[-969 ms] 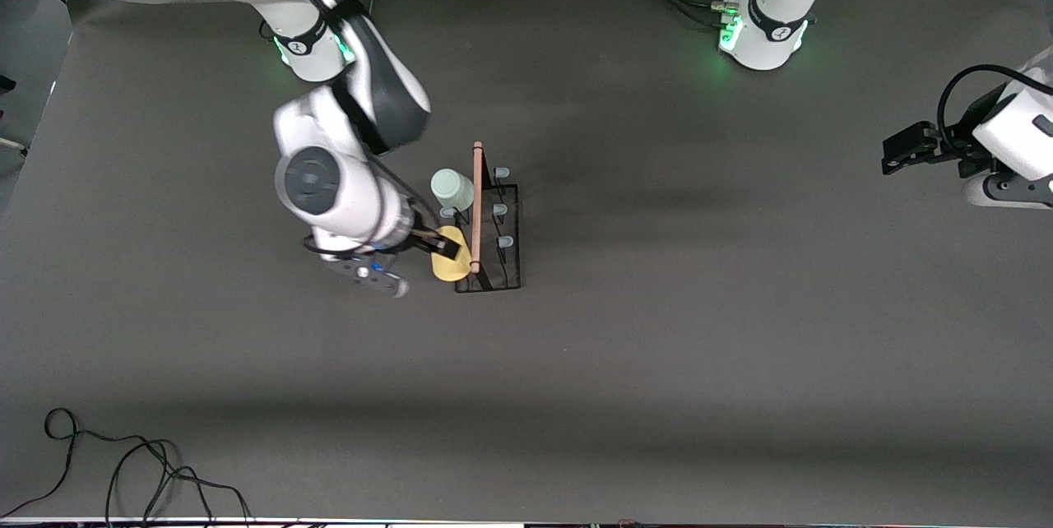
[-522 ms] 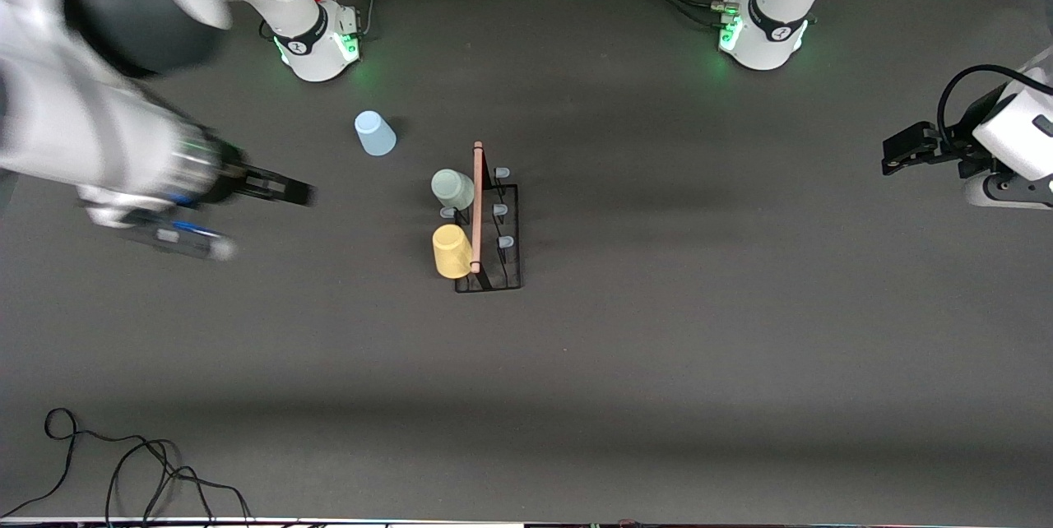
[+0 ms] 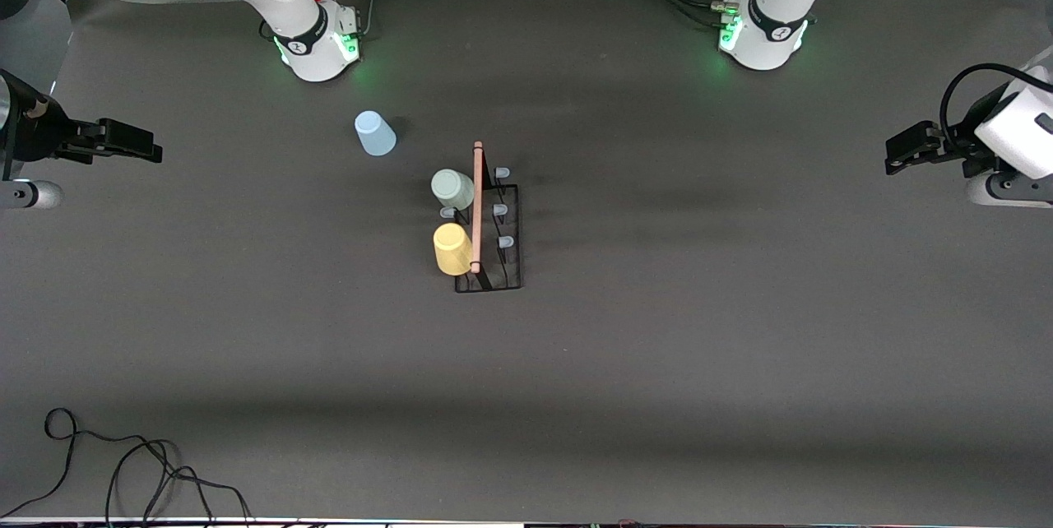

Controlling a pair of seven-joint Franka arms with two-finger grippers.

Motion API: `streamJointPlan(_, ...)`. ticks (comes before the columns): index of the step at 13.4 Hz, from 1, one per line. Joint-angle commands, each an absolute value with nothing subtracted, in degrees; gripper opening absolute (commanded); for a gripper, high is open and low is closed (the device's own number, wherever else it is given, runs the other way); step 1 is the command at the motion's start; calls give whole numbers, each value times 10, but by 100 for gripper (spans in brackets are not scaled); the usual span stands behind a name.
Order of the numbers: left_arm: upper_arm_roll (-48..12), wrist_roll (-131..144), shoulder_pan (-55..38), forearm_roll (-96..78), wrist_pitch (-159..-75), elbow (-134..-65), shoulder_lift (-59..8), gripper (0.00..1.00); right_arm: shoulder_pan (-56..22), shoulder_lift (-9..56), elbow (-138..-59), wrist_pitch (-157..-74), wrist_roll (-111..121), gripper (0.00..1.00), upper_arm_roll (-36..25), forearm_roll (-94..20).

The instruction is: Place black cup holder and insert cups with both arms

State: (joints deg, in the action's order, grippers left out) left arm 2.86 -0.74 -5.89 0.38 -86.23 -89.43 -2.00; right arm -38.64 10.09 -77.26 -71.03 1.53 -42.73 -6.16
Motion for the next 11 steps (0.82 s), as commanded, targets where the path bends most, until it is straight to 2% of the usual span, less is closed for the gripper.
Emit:
streamJointPlan(1, 31, -13, -66, 14, -868, -906, -4, 100, -403, 98, -784, -723, 27, 100, -428, -30)
streamJointPlan(4, 31, -13, -66, 14, -868, -906, -4, 100, -382, 98, -787, -732, 27, 100, -408, -29)
streamJointPlan(7, 31, -13, -66, 13, -867, -906, -4, 100, -190, 76, -791, -743, 27, 100, -197, 8)
streamJointPlan(10, 31, -13, -66, 14, -867, -906, -4, 100, -42, 16, -868, -801, 27, 100, -51, 15)
streamJointPlan(11, 31, -12, -66, 14, -867, -906, -4, 100, -20, -4, -901, -823, 27, 100, -29, 16)
